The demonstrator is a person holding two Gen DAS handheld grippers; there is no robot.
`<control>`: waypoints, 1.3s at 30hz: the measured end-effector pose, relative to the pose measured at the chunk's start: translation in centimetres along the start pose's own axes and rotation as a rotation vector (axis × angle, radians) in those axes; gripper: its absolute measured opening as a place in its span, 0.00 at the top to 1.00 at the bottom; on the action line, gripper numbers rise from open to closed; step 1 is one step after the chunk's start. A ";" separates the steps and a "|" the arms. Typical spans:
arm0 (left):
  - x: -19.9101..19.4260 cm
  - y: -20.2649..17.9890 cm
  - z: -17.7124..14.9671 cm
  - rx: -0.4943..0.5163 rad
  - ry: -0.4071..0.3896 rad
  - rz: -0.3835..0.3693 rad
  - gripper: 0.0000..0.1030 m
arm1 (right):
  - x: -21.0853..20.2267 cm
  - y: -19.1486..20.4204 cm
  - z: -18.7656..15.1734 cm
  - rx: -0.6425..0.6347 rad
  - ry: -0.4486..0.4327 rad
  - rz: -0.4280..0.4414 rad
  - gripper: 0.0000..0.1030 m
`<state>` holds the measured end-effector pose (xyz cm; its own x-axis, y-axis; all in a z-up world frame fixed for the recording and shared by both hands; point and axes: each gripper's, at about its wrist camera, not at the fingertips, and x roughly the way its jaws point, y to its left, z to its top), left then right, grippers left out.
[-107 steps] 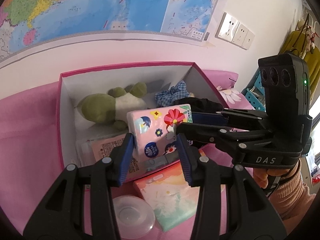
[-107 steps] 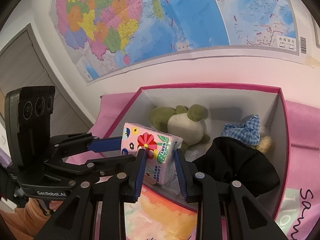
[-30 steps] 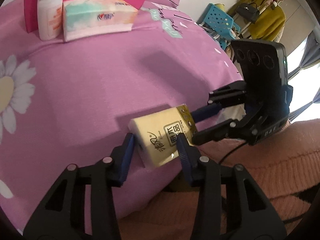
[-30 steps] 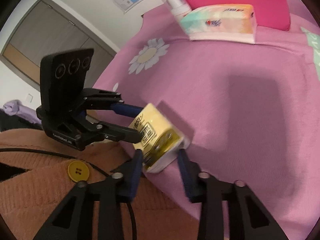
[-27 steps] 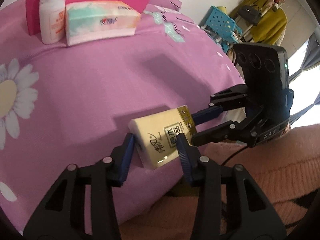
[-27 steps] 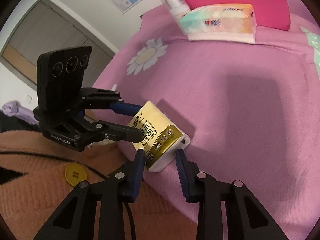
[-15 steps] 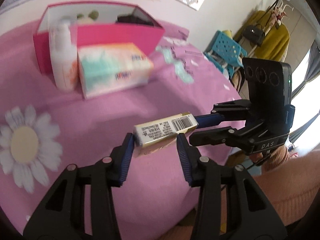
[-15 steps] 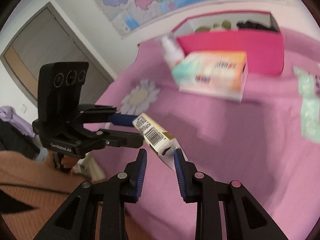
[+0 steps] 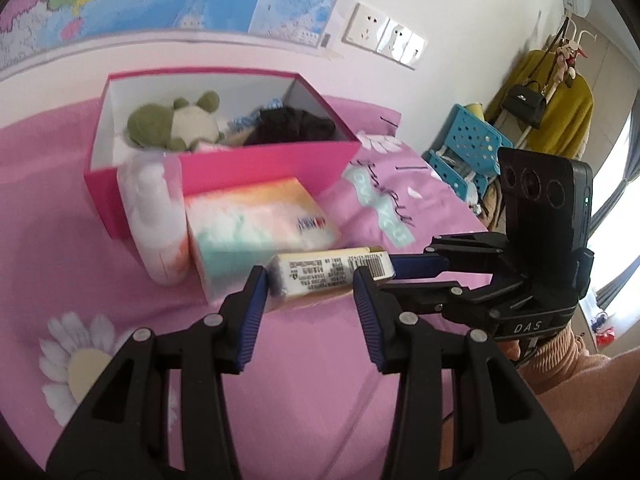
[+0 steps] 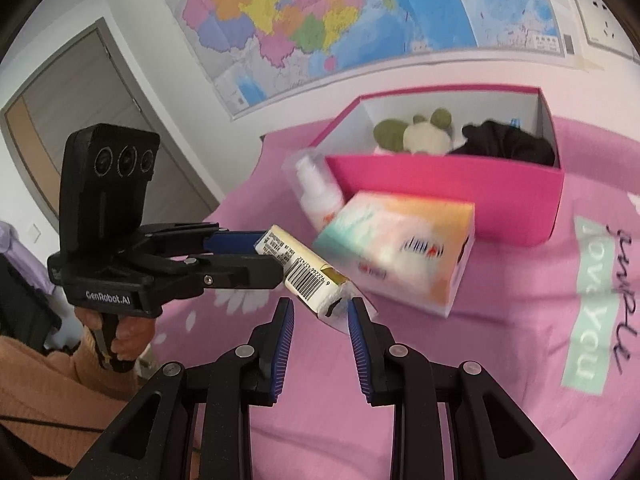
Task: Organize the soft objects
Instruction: 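Carry the cream-yellow packet over the pink box with the right tool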
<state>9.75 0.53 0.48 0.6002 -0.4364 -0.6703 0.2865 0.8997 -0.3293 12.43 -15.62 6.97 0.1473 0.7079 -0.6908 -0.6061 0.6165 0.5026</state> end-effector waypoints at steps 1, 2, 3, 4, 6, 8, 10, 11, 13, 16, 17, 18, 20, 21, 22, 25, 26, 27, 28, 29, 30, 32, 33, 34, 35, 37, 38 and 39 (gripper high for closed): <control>0.1 -0.1 0.3 0.002 -0.006 0.005 0.55 | 0.1 0.1 0.2 -0.002 -0.006 -0.003 0.73; 0.1 0.0 0.6 0.003 -0.012 0.010 0.55 | 0.0 0.0 0.5 -0.002 -0.012 -0.006 0.73; 0.1 0.0 0.9 0.004 -0.016 0.015 0.55 | 0.0 -0.2 0.9 -0.003 -0.017 -0.006 0.73; 0.1 0.0 1.1 0.008 -0.020 0.020 0.55 | 0.1 -0.3 1.1 -0.005 -0.020 -0.007 0.73; 0.2 -0.1 1.5 0.014 -0.027 0.030 0.55 | 0.1 -0.6 1.7 -0.010 -0.025 -0.010 0.73; 0.3 -0.1 2.0 0.019 -0.033 0.042 0.55 | 0.0 -0.9 2.2 -0.011 -0.030 -0.013 0.73; 0.4 -0.1 2.4 0.024 -0.038 0.052 0.55 | -0.1 -1.0 2.6 -0.013 -0.036 -0.017 0.72; 0.4 -0.1 2.6 0.026 -0.041 0.056 0.55 | -0.1 -1.1 2.8 -0.013 -0.039 -0.018 0.72; 0.5 -0.1 3.0 0.030 -0.045 0.059 0.55 | -0.2 -1.2 3.3 -0.015 -0.048 -0.022 0.72; 0.6 -0.1 3.5 0.033 -0.051 0.063 0.55 | -0.3 -1.4 3.7 -0.016 -0.059 -0.026 0.72; 0.6 -0.1 3.6 0.034 -0.052 0.065 0.55 | -0.4 -1.5 4.0 -0.016 -0.064 -0.028 0.72; 0.7 -0.1 3.8 0.036 -0.054 0.067 0.55 | -0.4 -1.6 4.2 -0.017 -0.066 -0.029 0.72; 0.7 0.0 4.1 0.038 -0.058 0.072 0.55 | -0.6 -1.7 4.6 -0.021 -0.072 -0.033 0.72; 0.8 0.0 4.3 0.037 -0.060 0.073 0.55 | -0.6 -1.8 4.8 -0.022 -0.075 -0.033 0.72; 0.8 0.0 4.4 0.037 -0.061 0.073 0.55 | -0.7 -1.8 5.0 -0.024 -0.078 -0.035 0.72; 0.8 0.2 4.7 0.036 -0.064 0.077 0.55 | -0.7 -1.9 5.4 -0.025 -0.084 -0.034 0.73; 0.9 0.2 4.8 0.039 -0.065 0.081 0.55 | -0.8 -2.0 5.5 -0.026 -0.086 -0.035 0.72; 0.9 0.2 4.9 0.040 -0.066 0.085 0.55 | -0.7 -2.1 5.7 -0.026 -0.087 -0.034 0.72; 1.0 0.2 5.1 0.043 -0.067 0.087 0.55 | -0.7 -2.2 5.8 -0.026 -0.088 -0.033 0.72; 1.0 0.2 5.2 0.047 -0.068 0.092 0.55 | -0.7 -2.2 5.9 -0.027 -0.089 -0.034 0.73; 1.0 0.2 5.2 0.048 -0.069 0.093 0.55 | -0.6 -2.3 6.1 -0.027 -0.091 -0.034 0.72; 1.0 0.3 5.4 0.049 -0.071 0.095 0.55 | -0.6 -2.3 6.3 -0.026 -0.094 -0.034 0.72; 1.1 0.3 5.6 0.050 -0.072 0.096 0.55 | -0.6 -2.4 6.4 -0.026 -0.097 -0.034 0.72; 1.1 0.4 5.7 0.051 -0.073 0.096 0.55 | -0.7 -2.3 6.4 -0.025 -0.099 -0.033 0.72; 1.1 0.5 5.8 0.052 -0.075 0.098 0.55 | -0.7 -2.4 6.5 -0.026 -0.101 -0.033 0.72; 1.2 0.5 6.0 0.054 -0.077 0.102 0.55 | -0.7 -2.5 6.8 -0.025 -0.105 -0.035 0.72; 1.2 0.5 6.2 0.055 -0.079 0.105 0.55 | -0.6 -2.5 6.9 -0.026 -0.106 -0.035 0.72; 1.2 0.5 6.3 0.056 -0.080 0.107 0.55 | -0.6 -2.5 7.0 -0.026 -0.107 -0.037 0.72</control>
<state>15.34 0.53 3.68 0.6865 -0.3379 -0.6438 0.2575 0.9411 -0.2193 19.35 -15.20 9.78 0.2516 0.7187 -0.6482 -0.6187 0.6345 0.4633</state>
